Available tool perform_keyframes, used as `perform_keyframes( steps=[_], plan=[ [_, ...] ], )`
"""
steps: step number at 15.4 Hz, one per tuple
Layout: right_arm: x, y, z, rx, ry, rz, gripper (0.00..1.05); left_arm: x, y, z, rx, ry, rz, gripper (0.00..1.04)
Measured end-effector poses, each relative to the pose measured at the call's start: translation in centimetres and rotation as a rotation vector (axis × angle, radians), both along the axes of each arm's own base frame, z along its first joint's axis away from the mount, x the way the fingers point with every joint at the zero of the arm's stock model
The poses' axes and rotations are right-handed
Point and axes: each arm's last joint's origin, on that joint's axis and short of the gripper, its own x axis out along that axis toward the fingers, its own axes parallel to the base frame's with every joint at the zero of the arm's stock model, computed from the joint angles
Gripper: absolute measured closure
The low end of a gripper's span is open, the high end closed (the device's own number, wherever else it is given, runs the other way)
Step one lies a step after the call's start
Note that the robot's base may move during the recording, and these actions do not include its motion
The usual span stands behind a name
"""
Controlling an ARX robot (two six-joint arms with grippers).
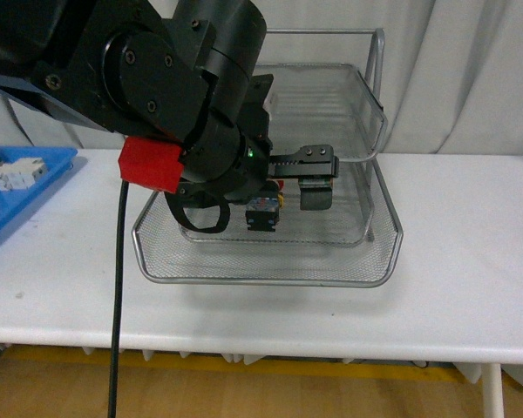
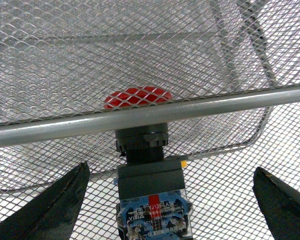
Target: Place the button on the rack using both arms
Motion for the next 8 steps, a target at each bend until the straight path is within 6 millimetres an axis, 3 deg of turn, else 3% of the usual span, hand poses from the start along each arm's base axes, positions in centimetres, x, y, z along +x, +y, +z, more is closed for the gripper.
perform_keyframes(
  steps=[3, 8],
  plan=[
    [0.0, 0.0, 0.0, 0.0, 0.0, 0.0, 0.06, -1.1, 0.2, 0.8, -0.019, -0.023, -0.008, 0.07],
    [0.0, 0.0, 0.0, 0.0, 0.0, 0.0, 0.06, -5.4, 1.4, 2.8, -0.057, -0.158, -0.061, 0.07]
  ],
)
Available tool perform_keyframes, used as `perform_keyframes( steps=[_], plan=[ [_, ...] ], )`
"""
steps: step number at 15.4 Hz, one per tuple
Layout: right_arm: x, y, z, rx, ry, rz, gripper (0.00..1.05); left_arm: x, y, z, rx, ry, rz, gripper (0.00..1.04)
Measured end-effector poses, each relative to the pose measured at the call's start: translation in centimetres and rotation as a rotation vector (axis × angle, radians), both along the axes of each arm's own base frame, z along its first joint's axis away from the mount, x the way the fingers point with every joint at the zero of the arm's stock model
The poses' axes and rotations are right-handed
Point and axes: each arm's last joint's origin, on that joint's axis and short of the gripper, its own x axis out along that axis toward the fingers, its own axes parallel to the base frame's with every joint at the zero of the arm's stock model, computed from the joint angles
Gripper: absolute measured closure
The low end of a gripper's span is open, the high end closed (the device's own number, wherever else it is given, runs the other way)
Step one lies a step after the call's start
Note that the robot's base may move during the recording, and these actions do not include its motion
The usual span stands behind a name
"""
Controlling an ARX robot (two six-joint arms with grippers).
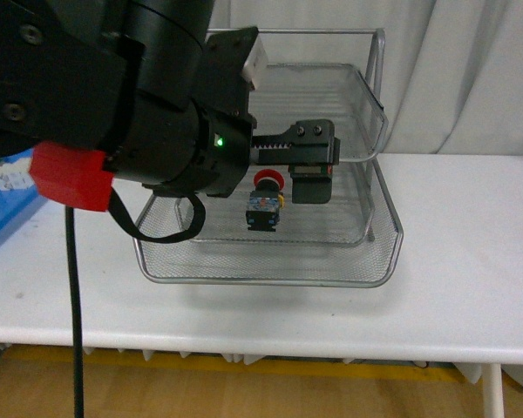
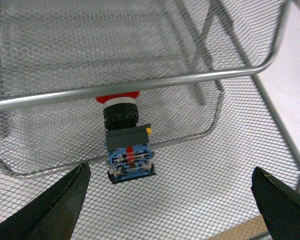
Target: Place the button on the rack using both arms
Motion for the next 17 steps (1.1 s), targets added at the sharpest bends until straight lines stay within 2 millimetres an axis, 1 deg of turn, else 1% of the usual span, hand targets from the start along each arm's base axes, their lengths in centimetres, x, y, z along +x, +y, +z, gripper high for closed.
perform_keyframes(
  steps=[3, 4, 5, 6, 7, 8, 9, 10, 12, 13, 14, 16, 17],
  plan=[
    [0.0, 0.0, 0.0, 0.0, 0.0, 0.0, 0.06, -3.1, 1.3, 2.5, -0.042, -0.097, -0.001, 0.07],
    [0.0, 0.0, 0.0, 0.0, 0.0, 0.0, 0.06, -4.0, 1.8, 2.9, -0.048, -0.121, 0.012, 0.07],
    [0.0, 0.0, 0.0, 0.0, 0.0, 0.0, 0.06, -5.3, 2.7, 3.5, -0.055, -0.246, 0.078, 0.11],
    [0.0, 0.0, 0.0, 0.0, -0.001, 0.002, 0.06, -6.7, 4.3, 3.6, -0.014, -0.406, 0.223, 0.21],
    [0.0, 0.0, 0.0, 0.0, 0.001, 0.001, 0.06, -8.8, 7.0, 3.5, 0.028, -0.491, 0.338, 0.32],
    [0.0, 0.0, 0.0, 0.0, 0.001, 0.001, 0.06, -10.8, 9.7, 3.7, 0.049, -0.534, 0.403, 0.43],
    [0.0, 0.0, 0.0, 0.0, 0.0, 0.001, 0.06, -12.4, 11.6, 4.0, 0.049, -0.575, 0.449, 0.54],
    [0.0, 0.0, 0.0, 0.0, 0.001, 0.002, 0.06, -13.9, 12.5, 3.7, 0.046, -0.593, 0.425, 0.69],
    [0.0, 0.0, 0.0, 0.0, 0.001, 0.002, 0.06, -15.3, 13.4, 2.0, 0.067, -0.552, 0.398, 0.88],
    [0.0, 0.0, 0.0, 0.0, 0.001, 0.002, 0.06, -15.9, 13.9, 1.6, 0.071, -0.545, 0.401, 0.98],
    [0.0, 0.0, 0.0, 0.0, 0.001, 0.001, 0.06, -16.6, 14.4, 1.5, 0.071, -0.556, 0.407, 1.03],
    [0.0, 0.0, 0.0, 0.0, 0.001, 0.002, 0.06, -17.7, 15.2, 1.4, 0.065, -0.573, 0.413, 1.03],
    [0.0, 0.0, 0.0, 0.0, 0.001, 0.002, 0.06, -18.2, 15.4, 1.0, 0.066, -0.565, 0.408, 1.03]
  ],
)
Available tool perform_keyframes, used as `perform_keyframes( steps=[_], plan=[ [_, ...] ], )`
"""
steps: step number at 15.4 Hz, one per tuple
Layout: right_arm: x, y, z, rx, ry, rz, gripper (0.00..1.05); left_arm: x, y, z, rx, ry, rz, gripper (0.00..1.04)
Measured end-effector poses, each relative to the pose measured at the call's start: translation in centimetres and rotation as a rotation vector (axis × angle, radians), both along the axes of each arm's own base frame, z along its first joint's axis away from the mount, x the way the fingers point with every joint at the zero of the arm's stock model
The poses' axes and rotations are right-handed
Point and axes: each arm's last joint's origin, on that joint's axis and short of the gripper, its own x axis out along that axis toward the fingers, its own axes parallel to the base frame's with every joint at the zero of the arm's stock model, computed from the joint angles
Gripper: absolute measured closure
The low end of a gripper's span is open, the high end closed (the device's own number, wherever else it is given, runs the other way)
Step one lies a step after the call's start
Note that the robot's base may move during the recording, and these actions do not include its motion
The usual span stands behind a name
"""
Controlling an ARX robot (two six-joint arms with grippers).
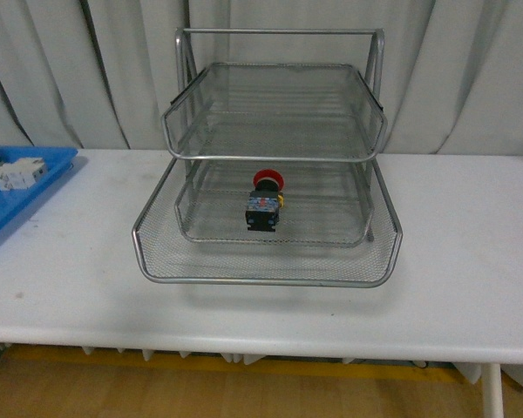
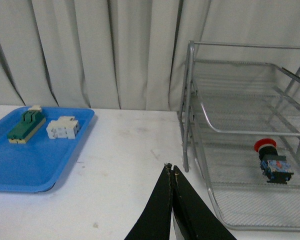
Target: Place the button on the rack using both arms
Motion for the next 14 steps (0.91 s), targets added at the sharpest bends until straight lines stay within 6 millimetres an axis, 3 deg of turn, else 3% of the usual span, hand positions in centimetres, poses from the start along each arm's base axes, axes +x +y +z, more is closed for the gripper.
perform_keyframes(
  steps=[8, 14],
  plan=[
    [0.0, 0.0, 0.0, 0.0, 0.0, 0.0, 0.06, -3.0, 1.8, -2.0, -0.001, 0.02, -0.005, 1.03],
    [0.0, 0.0, 0.0, 0.0, -0.001, 0.0, 0.06, -4.6, 1.8, -1.3, 0.0, -0.019, -0.005, 1.03]
  ],
)
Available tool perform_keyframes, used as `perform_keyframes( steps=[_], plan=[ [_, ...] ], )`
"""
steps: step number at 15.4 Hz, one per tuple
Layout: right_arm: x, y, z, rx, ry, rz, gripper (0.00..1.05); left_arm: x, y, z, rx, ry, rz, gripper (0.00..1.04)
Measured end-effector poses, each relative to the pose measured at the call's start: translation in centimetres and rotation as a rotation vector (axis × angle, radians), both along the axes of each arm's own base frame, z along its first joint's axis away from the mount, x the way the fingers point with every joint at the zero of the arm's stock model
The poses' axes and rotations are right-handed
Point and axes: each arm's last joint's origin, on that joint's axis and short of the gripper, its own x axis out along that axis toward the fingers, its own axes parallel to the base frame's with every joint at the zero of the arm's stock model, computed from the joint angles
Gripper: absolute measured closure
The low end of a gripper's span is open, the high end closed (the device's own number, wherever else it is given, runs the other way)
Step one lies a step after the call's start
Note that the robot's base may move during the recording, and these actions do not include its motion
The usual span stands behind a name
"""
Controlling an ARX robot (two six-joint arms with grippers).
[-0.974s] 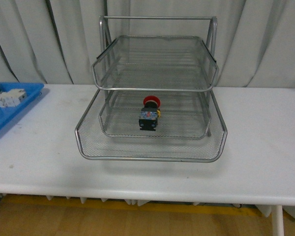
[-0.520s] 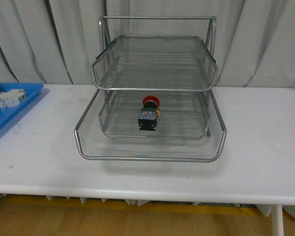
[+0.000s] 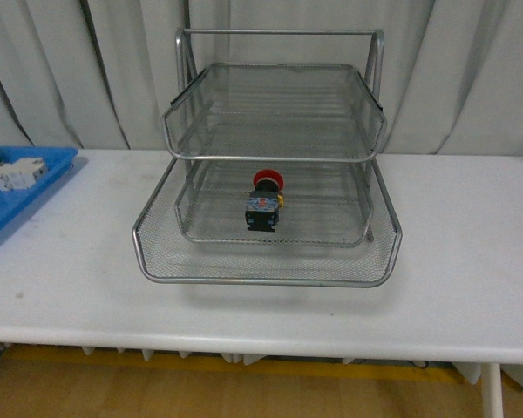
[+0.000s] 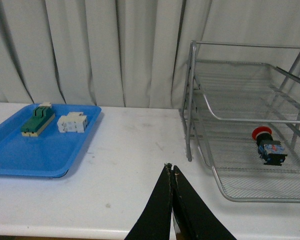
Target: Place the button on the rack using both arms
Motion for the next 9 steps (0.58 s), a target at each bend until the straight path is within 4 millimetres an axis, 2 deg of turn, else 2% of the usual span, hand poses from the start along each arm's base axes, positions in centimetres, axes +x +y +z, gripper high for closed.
perform_keyframes(
  steps=[9],
  plan=[
    [0.0, 0.0, 0.0, 0.0, 0.0, 0.0, 0.06, -1.4, 0.0, 0.0, 0.0, -0.001, 0.0, 1.03]
  ],
)
